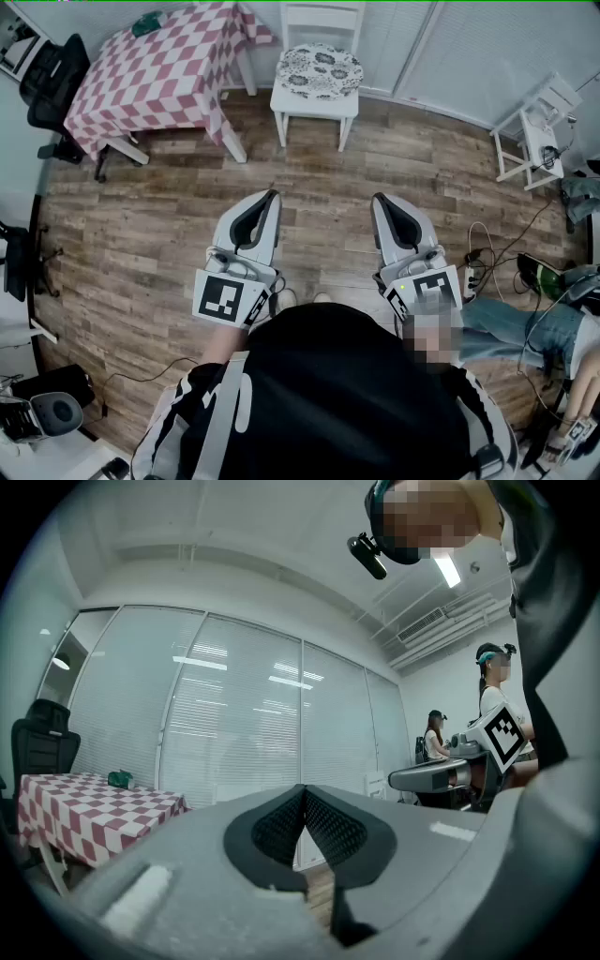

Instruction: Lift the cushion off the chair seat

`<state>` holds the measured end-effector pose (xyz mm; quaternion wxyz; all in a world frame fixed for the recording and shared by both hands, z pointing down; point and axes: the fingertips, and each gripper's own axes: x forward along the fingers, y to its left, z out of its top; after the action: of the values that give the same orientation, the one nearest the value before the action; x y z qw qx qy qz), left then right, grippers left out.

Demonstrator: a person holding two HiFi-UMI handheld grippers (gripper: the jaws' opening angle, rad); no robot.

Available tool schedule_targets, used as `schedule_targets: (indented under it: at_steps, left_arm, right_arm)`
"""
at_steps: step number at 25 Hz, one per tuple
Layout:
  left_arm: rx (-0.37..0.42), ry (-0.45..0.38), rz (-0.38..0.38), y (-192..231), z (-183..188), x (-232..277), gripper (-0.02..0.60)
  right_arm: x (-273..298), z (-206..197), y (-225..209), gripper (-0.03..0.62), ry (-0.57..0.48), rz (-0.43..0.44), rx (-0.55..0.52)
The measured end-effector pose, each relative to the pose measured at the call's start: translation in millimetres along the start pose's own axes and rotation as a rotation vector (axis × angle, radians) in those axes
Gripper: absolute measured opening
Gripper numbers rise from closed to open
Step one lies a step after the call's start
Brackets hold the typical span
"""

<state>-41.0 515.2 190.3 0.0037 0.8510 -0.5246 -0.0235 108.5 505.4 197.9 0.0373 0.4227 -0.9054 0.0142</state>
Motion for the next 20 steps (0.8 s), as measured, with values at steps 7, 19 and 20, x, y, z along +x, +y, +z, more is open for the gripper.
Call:
schedule_targets:
  at_steps: [7, 19, 20]
  left_arm:
    - [0.011, 0.005, 0.009, -8, 3, -3, 0.0]
    - [0.011, -0.011, 0.025, -20, 0, -1, 0.0]
    - [0.009, -0.013, 0.025, -22, 0, 0, 0.0]
  right_arm:
    - [-9, 2, -4, -0.002, -0.023, -0.005, 0.007]
    - [-15, -1, -11, -0.002, -0.018, 0.004, -0.023]
    - [-18, -2, -14, -0.002, -0.019, 0.001, -0.025]
